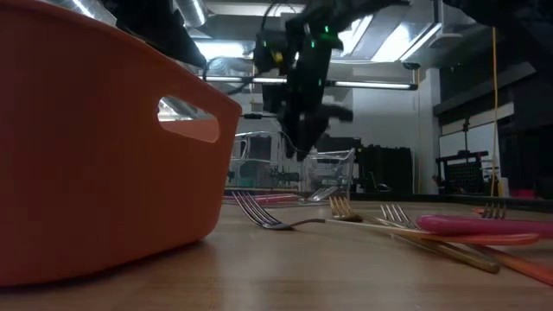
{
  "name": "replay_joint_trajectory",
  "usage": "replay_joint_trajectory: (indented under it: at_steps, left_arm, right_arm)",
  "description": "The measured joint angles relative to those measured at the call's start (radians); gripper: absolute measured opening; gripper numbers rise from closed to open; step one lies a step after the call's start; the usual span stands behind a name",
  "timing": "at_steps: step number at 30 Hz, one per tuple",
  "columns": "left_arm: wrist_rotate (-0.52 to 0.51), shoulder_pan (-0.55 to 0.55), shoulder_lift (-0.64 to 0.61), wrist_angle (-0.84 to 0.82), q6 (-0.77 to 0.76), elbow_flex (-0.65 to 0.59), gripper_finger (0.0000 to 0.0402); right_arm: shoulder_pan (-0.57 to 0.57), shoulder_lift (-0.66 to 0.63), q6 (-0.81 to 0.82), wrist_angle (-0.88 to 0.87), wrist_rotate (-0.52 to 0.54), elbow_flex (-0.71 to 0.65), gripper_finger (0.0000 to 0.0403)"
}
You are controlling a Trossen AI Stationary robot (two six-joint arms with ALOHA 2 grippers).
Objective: Sort silverware by color (type)
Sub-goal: Put the orange fork into the blue bin
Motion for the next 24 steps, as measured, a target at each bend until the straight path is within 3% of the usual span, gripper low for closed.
replay_joint_trajectory:
  at_steps: [14,24]
  left_arm:
    - [-0.003,0.000,0.000,0.000,0.007,0.000,0.0047]
    - [-0.115,0.003,0.000,0.011,0.007,0.000,0.0047]
  right_arm:
    - [0.082,-0.002,0.489,-0.498,0.069,0.325,0.0120]
    - [0.184,-0.153,0.738,-0.511,0.064,0.193,0.0120]
